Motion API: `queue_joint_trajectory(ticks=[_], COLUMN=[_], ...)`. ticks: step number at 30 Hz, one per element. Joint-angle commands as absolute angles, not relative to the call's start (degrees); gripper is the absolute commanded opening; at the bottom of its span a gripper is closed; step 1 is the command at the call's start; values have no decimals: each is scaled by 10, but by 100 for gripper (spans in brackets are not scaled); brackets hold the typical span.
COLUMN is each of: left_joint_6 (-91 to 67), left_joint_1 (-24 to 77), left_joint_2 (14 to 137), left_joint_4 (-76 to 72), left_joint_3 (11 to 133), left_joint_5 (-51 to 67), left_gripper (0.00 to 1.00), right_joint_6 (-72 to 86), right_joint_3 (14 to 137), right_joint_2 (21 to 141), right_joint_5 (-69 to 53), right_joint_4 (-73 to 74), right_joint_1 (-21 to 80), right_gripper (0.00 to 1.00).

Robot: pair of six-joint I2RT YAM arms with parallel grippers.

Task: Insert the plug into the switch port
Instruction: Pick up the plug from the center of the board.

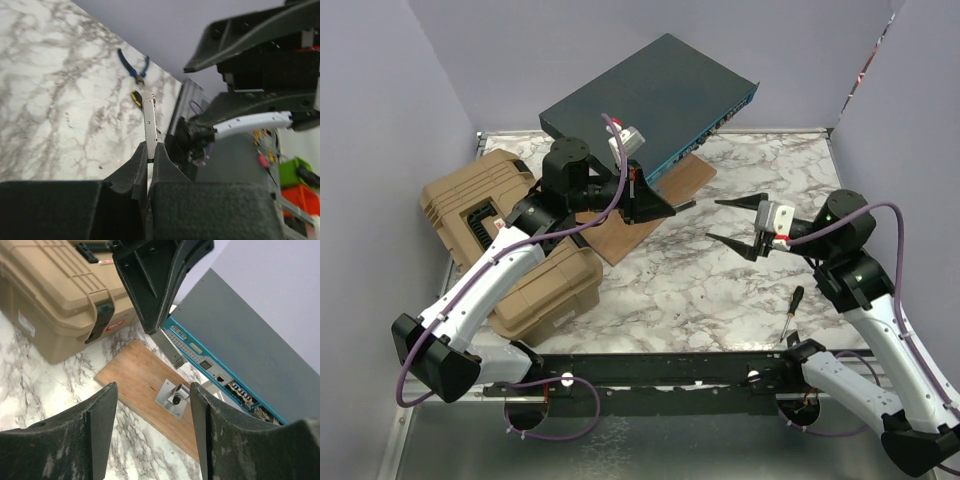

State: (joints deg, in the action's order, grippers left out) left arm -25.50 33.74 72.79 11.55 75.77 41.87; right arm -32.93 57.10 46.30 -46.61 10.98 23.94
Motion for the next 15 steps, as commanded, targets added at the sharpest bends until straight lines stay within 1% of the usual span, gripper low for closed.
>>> queue_joint_trajectory(ticks=[1,8,15], left_joint_6=[-253,-260,-267], left_joint_1=[335,335,335], left_joint_2=[733,737,736], left_joint_4=[133,134,134], left_joint_3=[774,771,765], left_joint_5=[552,579,588], left_gripper=[0,0,0], right_joint_6=[-432,-510,-521], right_joint_3=[600,619,597], right_joint_2=[485,511,514], right_joint_5=[-563,-605,-626], right_joint_4=[164,203,149], right_joint_1=[242,242,242], right_gripper=[60,53,46])
